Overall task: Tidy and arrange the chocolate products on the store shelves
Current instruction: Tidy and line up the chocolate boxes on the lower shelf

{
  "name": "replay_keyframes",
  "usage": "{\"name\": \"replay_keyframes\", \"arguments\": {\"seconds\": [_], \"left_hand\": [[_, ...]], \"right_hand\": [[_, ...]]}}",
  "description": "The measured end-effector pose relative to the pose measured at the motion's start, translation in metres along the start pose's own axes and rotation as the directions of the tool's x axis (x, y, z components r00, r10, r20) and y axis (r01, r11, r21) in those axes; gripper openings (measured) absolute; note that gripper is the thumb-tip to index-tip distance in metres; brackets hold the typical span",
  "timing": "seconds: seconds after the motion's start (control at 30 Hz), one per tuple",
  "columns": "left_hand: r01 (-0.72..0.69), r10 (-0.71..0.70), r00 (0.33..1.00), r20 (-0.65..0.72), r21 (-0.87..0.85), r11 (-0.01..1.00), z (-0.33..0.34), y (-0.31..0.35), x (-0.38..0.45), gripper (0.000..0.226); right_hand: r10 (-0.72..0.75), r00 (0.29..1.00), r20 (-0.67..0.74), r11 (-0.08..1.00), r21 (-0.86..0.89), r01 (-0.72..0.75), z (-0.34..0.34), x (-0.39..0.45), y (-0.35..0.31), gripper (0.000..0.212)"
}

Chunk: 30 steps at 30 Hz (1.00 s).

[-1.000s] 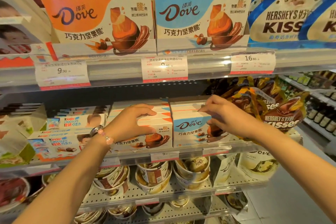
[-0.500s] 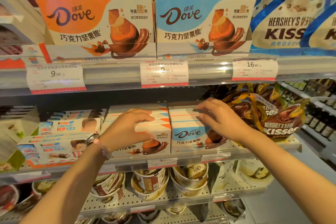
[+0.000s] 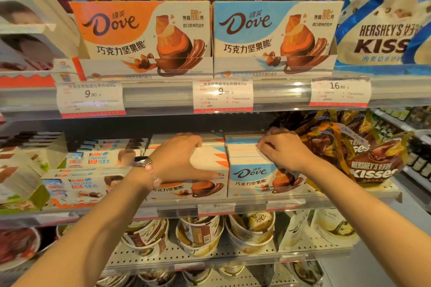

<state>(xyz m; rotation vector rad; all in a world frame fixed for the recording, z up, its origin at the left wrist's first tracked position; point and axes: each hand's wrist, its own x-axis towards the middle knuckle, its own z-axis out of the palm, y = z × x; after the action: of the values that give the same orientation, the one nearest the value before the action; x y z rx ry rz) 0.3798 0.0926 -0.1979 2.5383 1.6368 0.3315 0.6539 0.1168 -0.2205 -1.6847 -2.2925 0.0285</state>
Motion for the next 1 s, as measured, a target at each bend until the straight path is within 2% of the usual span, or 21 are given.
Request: {"name": "replay_keyframes", "arguments": {"seconds": [0.13,0.23,0.43,0.53,0.57,0.7,0.83,1.0], "left_hand": [[0.073,-0.076,0.991,-0.105,-0.036,0.997,0.009,0.005,0.000,0.043],[0.084,-0.096,0.989,-0.113,-0.107,0.991,0.010,0.003,0.001,0.029],[0.094,-0.121,0.979,-0.166,-0.160,0.983,0.006,-0.001,0.000,0.031],[0.073,-0.096,0.974,-0.204,-0.118,0.990,0.004,0.000,-0.001,0.033],[0.062,-0.081,0.972,-0.221,-0.093,0.994,0.003,0.001,-0.002,0.033],[0.027,-0.037,0.953,-0.301,-0.038,0.999,0.000,-0.005,-0.008,0.042],[0.017,-0.047,0.933,-0.356,-0.087,0.996,-0.006,-0.005,-0.017,0.046],[-0.051,-0.001,0.890,-0.455,-0.102,0.994,-0.006,-0.014,-0.026,0.049]], "right_hand": [[0.016,1.000,0.020,0.998,-0.054,-0.015,0.000,-0.001,0.000,0.044],[0.015,0.999,0.030,1.000,-0.026,-0.014,-0.001,-0.001,0.000,0.054],[0.013,0.999,0.032,0.993,0.117,-0.017,-0.006,-0.004,0.002,0.040],[0.018,0.999,-0.036,0.991,0.132,-0.013,-0.009,-0.008,0.001,0.016],[0.013,0.998,-0.063,0.992,0.127,-0.005,-0.011,-0.009,0.002,0.019],[0.007,0.989,-0.144,0.991,0.132,0.012,-0.018,-0.012,0.007,0.061],[0.020,0.987,-0.158,0.990,0.143,0.003,-0.030,-0.014,0.010,0.060],[-0.043,0.980,-0.195,0.981,0.180,0.079,-0.047,-0.017,0.000,0.055]]}}
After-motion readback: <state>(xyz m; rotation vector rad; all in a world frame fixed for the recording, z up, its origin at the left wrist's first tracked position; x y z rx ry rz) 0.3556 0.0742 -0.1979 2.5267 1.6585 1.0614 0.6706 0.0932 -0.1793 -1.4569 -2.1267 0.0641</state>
